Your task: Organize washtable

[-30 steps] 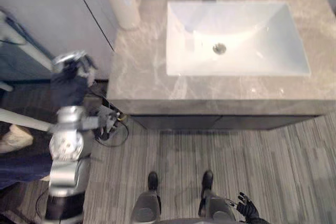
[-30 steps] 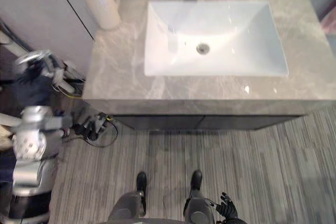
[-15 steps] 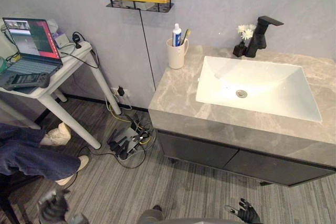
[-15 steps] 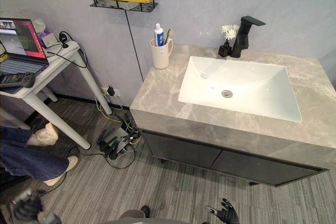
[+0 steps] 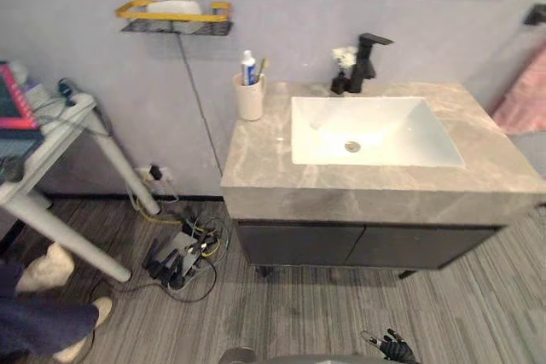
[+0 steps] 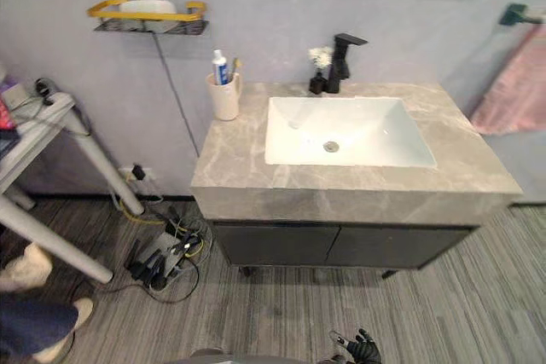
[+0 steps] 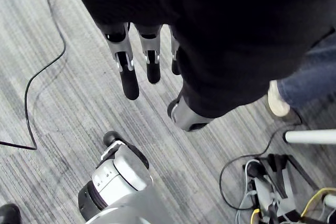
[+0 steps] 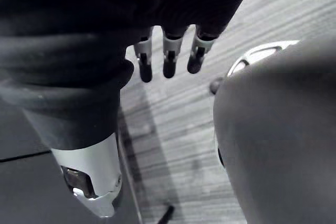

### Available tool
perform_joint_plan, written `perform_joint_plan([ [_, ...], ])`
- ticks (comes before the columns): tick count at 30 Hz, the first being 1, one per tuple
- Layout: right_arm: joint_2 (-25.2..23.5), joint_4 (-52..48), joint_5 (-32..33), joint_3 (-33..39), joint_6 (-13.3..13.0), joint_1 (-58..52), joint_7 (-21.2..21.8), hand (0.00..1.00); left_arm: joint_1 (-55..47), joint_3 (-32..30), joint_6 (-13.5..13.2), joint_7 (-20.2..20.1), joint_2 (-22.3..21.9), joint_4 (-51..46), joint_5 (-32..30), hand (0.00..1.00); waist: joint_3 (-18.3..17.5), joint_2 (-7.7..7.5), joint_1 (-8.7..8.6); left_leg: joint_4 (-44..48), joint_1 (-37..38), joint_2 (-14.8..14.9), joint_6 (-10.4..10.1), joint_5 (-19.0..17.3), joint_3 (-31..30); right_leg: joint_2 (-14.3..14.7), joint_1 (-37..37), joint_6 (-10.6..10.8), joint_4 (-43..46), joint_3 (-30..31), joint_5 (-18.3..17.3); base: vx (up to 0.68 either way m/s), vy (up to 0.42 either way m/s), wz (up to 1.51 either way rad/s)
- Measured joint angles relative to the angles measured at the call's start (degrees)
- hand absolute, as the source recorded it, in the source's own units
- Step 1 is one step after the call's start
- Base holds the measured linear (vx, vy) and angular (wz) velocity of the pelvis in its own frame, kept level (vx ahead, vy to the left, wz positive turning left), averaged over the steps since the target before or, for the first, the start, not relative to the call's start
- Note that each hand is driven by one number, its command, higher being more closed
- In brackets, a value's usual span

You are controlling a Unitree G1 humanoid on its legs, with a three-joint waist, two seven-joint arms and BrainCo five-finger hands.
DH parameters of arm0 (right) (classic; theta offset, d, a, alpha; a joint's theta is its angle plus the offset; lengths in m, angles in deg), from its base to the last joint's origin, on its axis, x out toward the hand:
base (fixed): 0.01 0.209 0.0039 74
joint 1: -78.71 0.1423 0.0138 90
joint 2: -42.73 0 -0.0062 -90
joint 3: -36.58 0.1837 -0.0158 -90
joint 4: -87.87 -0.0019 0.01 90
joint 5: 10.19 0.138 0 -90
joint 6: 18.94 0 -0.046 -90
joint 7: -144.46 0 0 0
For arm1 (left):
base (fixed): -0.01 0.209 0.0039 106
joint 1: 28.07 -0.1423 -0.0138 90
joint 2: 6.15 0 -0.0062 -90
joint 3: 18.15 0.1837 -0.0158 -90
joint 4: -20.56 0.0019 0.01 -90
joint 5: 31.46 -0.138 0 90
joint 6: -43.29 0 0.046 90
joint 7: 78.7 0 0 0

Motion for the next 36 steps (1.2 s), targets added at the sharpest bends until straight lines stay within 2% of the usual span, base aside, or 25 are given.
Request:
perform_joint_plan([
  [2, -0.03, 0.69, -0.1, 0.0, -0.14, 0.32, 0.02, 0.0, 0.3, 3.16, -0.08, -0.14, 1.21, 0.14, -0.83, 0.0, 0.32, -0.51, -0.46, -0.42, 2.23, 0.03, 0.09, -0.25, 3.67, -1.38, 0.34, -0.44, 12.9, -5.1, -1.8, -0.03, 0.017, -0.94],
  [4, 0.08, 2.26, -0.11, -0.01, -0.09, 0.88, 0.08, 0.0, 1.83, 3.85, -0.21, -0.54, 2.12, 0.12, -0.97, 0.0, 0.35, -2.12, -0.08, -1.11, 4.49, -1.06, -0.71, -0.76, 7.57, -0.28, 1.24, 0.62, 10.33, -9.55, -4.43, 0.04, 0.011, -1.45],
  [6, 0.98, 2.64, -0.6, -0.14, -0.27, 1.85, 0.02, 0.0, 3.25, 3.94, 0.07, -1.21, 1.73, 2.3, -0.95, 0.0, -0.05, 0.63, 1.15, -7.53, 4.74, -1.58, 0.56, -0.24, 8.96, 7.98, 2.18, 0.69, -4.7, -9.72, -0.63, -0.04, 0.054, -2.03],
  [7, 1.79, 3.3, -1.38, -0.42, 0.31, 2.9, -0.06, 0.0, 3.88, 3.99, -0.25, -1.33, 1.17, 2.13, -0.73, 0.0, -0.06, 0.68, 1.8, -10.17, 5.91, -1.2, 0.58, 2.19, 14.29, 4.88, 2.05, -0.54, 1.58, -16.27, -6.44, -0.08, -0.004, -1.75],
  [8, 1.98, 4.14, -1.55, -1.6, 0.27, 2.82, -0.06, 0.0, 4.16, 4.35, -0.13, -1.25, 1.74, 1.58, -0.64, 0.0, -0.23, -0.34, 1.61, -9.69, 6.03, -1.58, -0.01, 2.53, 16.17, 2.94, 2.67, 0.81, 4.0, -19.03, -8.13, 0.0, -0.092, -2.34],
  [9, 2.17, 6.2, -2.48, -4.26, 0.82, 3.43, -0.07, 0.0, 5.41, 5.96, -0.01, -1.24, 3.4, 1.5, -0.53, 0.0, 0.34, -2.28, 2.21, -7.51, 6.08, -1.01, -0.88, 1.74, 22.19, 2.26, 3.39, 7.4, 1.94, -21.81, -8.48, 0.03, -0.117, -1.84],
  [10, 2.08, 6.52, -2.56, -5.04, 0.95, 4.0, -0.06, 0.0, 5.8, 5.98, 0.09, -1.22, 3.5, 1.67, -0.41, 0.0, 0.62, -2.06, 2.16, -5.98, 5.99, 0.46, -1.37, 1.34, 24.44, 4.17, 2.89, 7.06, 0.48, -19.8, -7.29, 0.05, -0.188, -2.35],
  [11, 1.58, 6.52, -2.49, -6.19, 1.04, 4.32, -0.04, 0.0, 6.43, 6.04, 0.05, -1.23, 3.64, 1.84, -0.22, 0.0, 0.65, -2.17, 1.92, -2.77, 6.73, 3.13, -1.86, 1.02, 28.19, 8.23, 2.46, 6.27, -3.9, -15.24, -5.4, 0.05, -0.208, -2.14],
  [13, 1.33, 6.67, -3.06, -7.94, 0.97, 4.06, 0.17, 0.0, 6.7, 6.02, -0.11, -1.25, 3.61, 1.92, -0.18, 0.0, 0.84, -2.49, 1.78, 9.57, 8.05, 10.14, -2.48, -0.79, 31.51, 13.91, 3.47, 5.0, -8.27, -7.71, -4.26, 0.08, -0.242, -2.23],
  [14, 0.7, 6.67, -3.25, -9.28, 0.84, 3.87, 0.19, 0.0, 6.47, 5.89, -0.13, -1.26, 3.48, 1.92, -0.18, 0.0, 0.86, -2.64, 1.9, 17.68, 7.92, 14.23, -0.49, -0.49, 31.31, 16.24, 4.23, 4.42, -9.47, -3.37, -4.11, 0.12, -0.205, -2.39],
  [15, 0.98, 6.67, -3.72, -10.66, 0.61, 3.84, 0.18, 0.0, 5.69, 5.19, -0.84, -1.15, 3.44, 1.68, -0.08, 0.0, 1.15, -3.01, 2.5, 27.49, 5.69, 18.35, 5.85, -2.21, 28.14, 19.3, 5.14, 2.69, -10.82, 2.95, -3.84, 0.16, -0.126, -2.79],
  [17, 1.3, 6.99, -4.6, -11.18, 0.51, 4.77, 0.43, 0.0, 5.1, 5.76, -1.1, -1.7, 3.21, 1.72, -0.26, 0.0, 1.25, -3.1, 2.17, 30.28, -0.9, 13.18, 2.92, -5.89, 13.63, 21.37, 4.82, 1.14, -11.45, 11.15, -3.76, 0.15, -0.04, -2.62],
  [19, 1.65, 7.36, -4.6, -11.16, 0.51, 4.76, 1.27, 0.0, 4.44, 7.72, -1.18, -1.29, 3.57, 1.75, -0.34, 0.0, 1.45, -3.21, 2.23, 24.24, -6.63, 4.13, 0.95, -6.62, -1.43, 23.08, 5.5, 2.47, -12.54, 20.59, -2.11, 0.15, 0.042, -2.41],
  [21, 1.88, 7.17, -4.82, -11.45, 0.36, 4.71, 1.34, 0.0, 4.82, 8.67, -1.25, -1.32, 3.86, 1.78, -0.49, 0.0, 1.51, -3.15, 2.23, 18.75, -9.12, -0.69, 0.2, -6.94, -11.0, 24.29, 5.68, 2.87, -12.31, 27.33, -2.02, 0.16, 0.14, -2.09],
  [23, 2.38, 7.48, -5.14, -13.11, -0.12, 4.95, 2.33, 0.0, 4.85, 9.99, -1.43, -1.48, 4.28, 1.91, -0.85, 0.0, 1.82, -3.11, 2.43, 11.72, -9.8, -7.91, -2.72, -6.5, -33.13, 26.0, 5.58, 4.43, -10.75, 38.17, -2.46, 0.23, 0.234, -2.63],
  [24, 2.4, 7.72, -5.02, -12.92, -0.22, 5.09, 2.44, 0.0, 4.88, 9.95, -1.37, -1.44, 4.28, 2.0, -0.86, 0.0, 1.96, -2.91, 2.39, 10.37, -9.3, -8.88, -3.31, -6.16, -37.78, 26.57, 5.76, 4.82, -9.93, 40.72, -2.64, 0.25, 0.264, -2.39],
  [25, 1.99, 7.69, -5.02, -12.23, -0.46, 4.99, 2.38, 0.0, 5.01, 9.26, -1.28, -1.58, 4.43, 2.33, -0.8, 0.0, 2.59, -2.99, 2.04, 10.04, -7.34, -9.03, -5.94, -3.3, -39.45, 27.07, 6.25, 6.24, -8.68, 45.09, -3.32, 0.21, 0.309, -2.04],
  [27, 0.54, 6.26, -5.06, -10.53, -0.79, 3.96, 2.55, 0.0, 6.29, 7.2, -1.64, -2.13, 4.73, 1.41, -0.67, 0.0, 2.51, -3.87, 1.06, 9.95, -6.51, -8.54, -3.88, -3.73, -34.22, 25.94, 6.16, 7.83, -9.29, 47.9, -2.63, 0.16, 0.363, -1.7],
  [28, -0.95, 5.06, -5.27, -9.67, -0.6, 3.8, 3.16, 0.0, 7.13, 4.83, -1.99, -2.47, 4.64, 0.1, -0.67, 0.0, 2.48, -5.26, 0.84, 12.0, -7.38, -7.62, -0.89, -5.68, -28.49, 25.55, 5.17, 8.93, -10.95, 51.58, -2.58, 0.07, 0.343, -1.71],
  [30, -1.64, 1.78, -5.1, -10.01, -0.53, 2.26, 3.76, 0.0, 7.01, 2.61, -1.79, -2.43, 3.9, -0.41, -0.74, 0.0, 2.54, -5.32, 0.79, 15.81, -8.36, -4.69, 1.85, -8.7, -18.99, 26.52, 2.49, 10.95, -11.16, 58.28, -0.83, -0.03, 0.389, -2.38],
  [32, -1.6, 0.77, -5.06, -10.05, -0.43, 2.2, 3.66, 0.0, 6.81, 2.68, -1.8, -2.44, 3.8, -0.5, -0.85, 0.0, 2.69, -5.06, 0.92, 16.41, -8.18, -2.6, 3.15, -9.51, -13.52, 26.55, 0.63, 10.39, -10.66, 56.46, 0.77, -0.08, 0.322, -2.07],
  [33, -1.7, -0.05, -5.01, -10.02, -0.26, 2.13, 3.65, 0.0, 6.84, 2.97, -1.94, -2.52, 3.78, -0.71, -0.87, 0.0, 2.7, -5.09, 1.59, 16.32, -7.41, -0.7, 3.58, -9.75, -6.84, 24.25, -2.06, 9.84, -8.6, 45.34, 0.65, -0.1, 0.27, -2.61],
  [34, -1.72, -0.29, -4.72, -9.61, -0.41, 1.51, 3.62, 0.0, 6.85, 3.07, -2.06, -2.65, 3.79, -0.78, -1.14, 0.0, 2.73, -5.05, 1.78, 15.74, -5.89, 0.44, 3.65, -9.77, -1.5, 19.57, -3.26, 9.5, -6.07, 29.7, 0.14, -0.08, 0.212, -2.52],
  [35, -1.77, -0.31, -4.48, -9.13, -0.56, 1.02, 3.56, 0.0, 6.88, 3.05, -2.05, -2.65, 3.81, -0.74, -1.42, 0.0, 2.72, -5.07, 1.93, 15.08, -4.8, 0.49, 3.68, -9.78, 0.48, 17.21, -3.04, 8.91, -4.43, 22.81, -0.28, -0.1, 0.202, -2.3],
  [36, -1.72, -0.26, -3.74, -7.65, -1.1, 0.04, 3.47, 0.0, 6.76, 3.23, -2.03, -2.81, 3.81, -0.26, -1.52, 0.0, 2.74, -5.04, 2.13, 12.43, -1.26, 0.6, 4.52, -10.16, 6.38, 12.12, -1.21, 7.52, 0.6, 9.24, -2.77, -0.08, 0.12, -1.67],
])
